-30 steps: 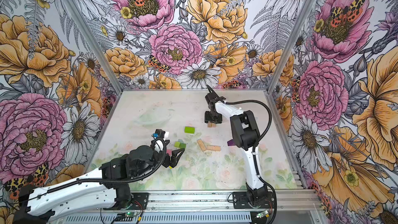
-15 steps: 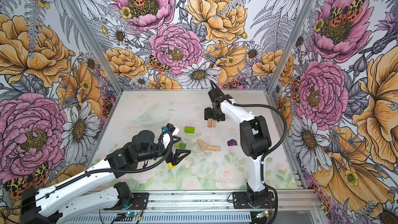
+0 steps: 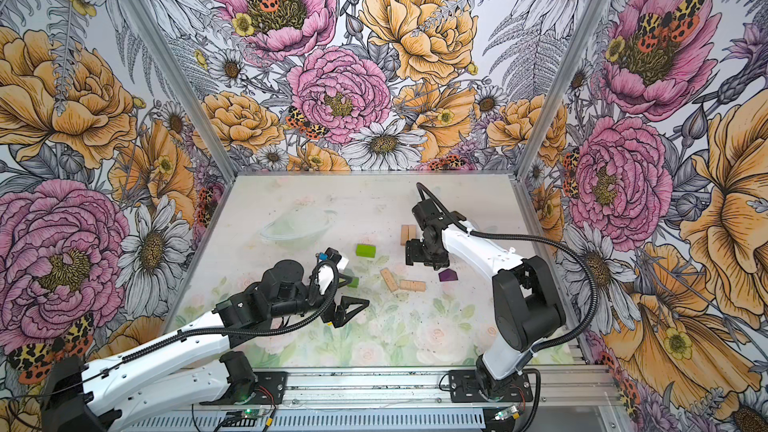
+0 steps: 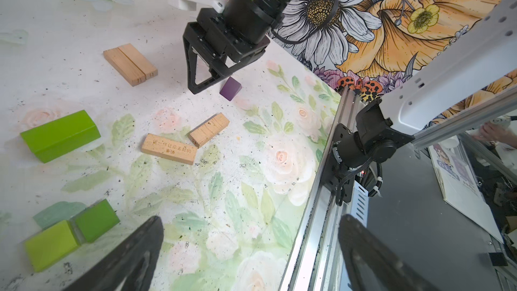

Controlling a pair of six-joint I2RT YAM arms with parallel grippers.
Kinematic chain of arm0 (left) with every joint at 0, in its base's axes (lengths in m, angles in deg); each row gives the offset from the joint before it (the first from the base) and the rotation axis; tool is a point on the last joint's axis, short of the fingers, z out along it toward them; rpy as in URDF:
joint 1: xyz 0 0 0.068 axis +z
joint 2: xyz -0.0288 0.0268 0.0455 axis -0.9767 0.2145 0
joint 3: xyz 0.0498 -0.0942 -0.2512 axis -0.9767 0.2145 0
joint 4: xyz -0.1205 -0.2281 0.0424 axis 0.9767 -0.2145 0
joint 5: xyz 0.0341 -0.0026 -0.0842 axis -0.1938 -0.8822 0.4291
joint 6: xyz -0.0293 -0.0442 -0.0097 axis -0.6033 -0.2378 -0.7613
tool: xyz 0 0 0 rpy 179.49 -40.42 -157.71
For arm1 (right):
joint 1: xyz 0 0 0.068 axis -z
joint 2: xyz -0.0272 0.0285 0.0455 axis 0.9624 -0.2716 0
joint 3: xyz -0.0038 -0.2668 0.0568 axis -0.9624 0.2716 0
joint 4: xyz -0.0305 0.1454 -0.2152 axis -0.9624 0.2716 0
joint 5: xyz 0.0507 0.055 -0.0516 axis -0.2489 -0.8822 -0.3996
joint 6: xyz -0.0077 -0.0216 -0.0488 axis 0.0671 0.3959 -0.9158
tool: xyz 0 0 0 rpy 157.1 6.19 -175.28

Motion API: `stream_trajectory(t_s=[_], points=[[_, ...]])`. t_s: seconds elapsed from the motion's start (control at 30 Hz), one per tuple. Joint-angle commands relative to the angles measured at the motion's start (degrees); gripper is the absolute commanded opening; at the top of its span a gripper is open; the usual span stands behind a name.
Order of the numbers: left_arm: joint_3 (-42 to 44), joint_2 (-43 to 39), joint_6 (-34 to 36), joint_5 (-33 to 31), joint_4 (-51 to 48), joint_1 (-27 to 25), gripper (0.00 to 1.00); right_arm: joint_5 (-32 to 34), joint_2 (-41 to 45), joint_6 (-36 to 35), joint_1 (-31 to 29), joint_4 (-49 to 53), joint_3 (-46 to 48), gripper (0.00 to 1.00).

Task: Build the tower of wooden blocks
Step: 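Move the right gripper to a flat wooden bar near the purple prism and grasp it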

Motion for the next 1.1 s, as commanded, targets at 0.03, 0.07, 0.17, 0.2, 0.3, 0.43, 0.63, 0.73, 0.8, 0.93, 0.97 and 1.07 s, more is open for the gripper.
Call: stream_trajectory(t_s=[0.03, 0.07, 0.17, 0.2, 0.3, 0.43, 0.63, 0.73, 0.8, 0.93, 0.97, 1.07], points=[[2.1, -2.7, -2.1, -2.1, 3.3, -1.1, 0.99, 3.4, 2.3, 5.5, -3.0, -0.7, 1.7, 0.81], [2.6, -3.0, -2.2, -2.1, 3.5, -1.4, 0.99, 3.8, 2.1, 6.1, -3.6, -0.7, 2.0, 0.82], [3.2, -3.3, -2.3, -1.8, 3.6, -2.3, 0.99, 5.1, 2.0, 8.3, -5.3, -0.8, 3.0, 0.82], [3.3, -3.3, -2.1, -1.8, 3.6, -2.5, 0.99, 5.5, 2.0, 9.2, -5.5, -0.9, 3.3, 0.82], [3.6, -3.4, -1.9, -1.9, 3.2, -3.9, 0.99, 5.5, 2.0, 10.8, -6.0, -1.8, 4.5, 0.82], [4.0, -4.0, -1.4, -2.7, 2.1, -6.2, 0.99, 5.1, 0.5, 12.1, -6.1, -3.2, 5.7, 0.83], [4.5, -5.8, -1.1, -5.4, 0.7, -9.1, 0.99, 4.3, -1.3, 12.2, -6.1, -5.4, 6.3, 0.87], [4.8, -6.5, -1.4, -6.1, 0.2, -10.1, 0.99, 3.6, -2.2, 12.3, -6.3, -6.5, 6.3, 0.87], [5.0, -7.0, -1.5, -6.8, 0.0, -10.5, 0.99, 3.5, -3.2, 12.3, -6.3, -6.9, 5.9, 0.87], [5.5, -7.8, -1.7, -7.7, -0.1, -10.7, 0.99, 3.7, -5.1, 11.6, -6.3, -7.0, 5.2, 0.87], [5.7, -7.9, -1.8, -7.8, -0.2, -10.7, 0.99, 3.6, -5.5, 11.4, -6.3, -7.0, 5.0, 0.87], [5.9, -8.0, -1.9, -7.8, -0.2, -10.8, 0.99, 3.4, -6.6, 11.1, -6.3, -7.2, 4.6, 0.87]])
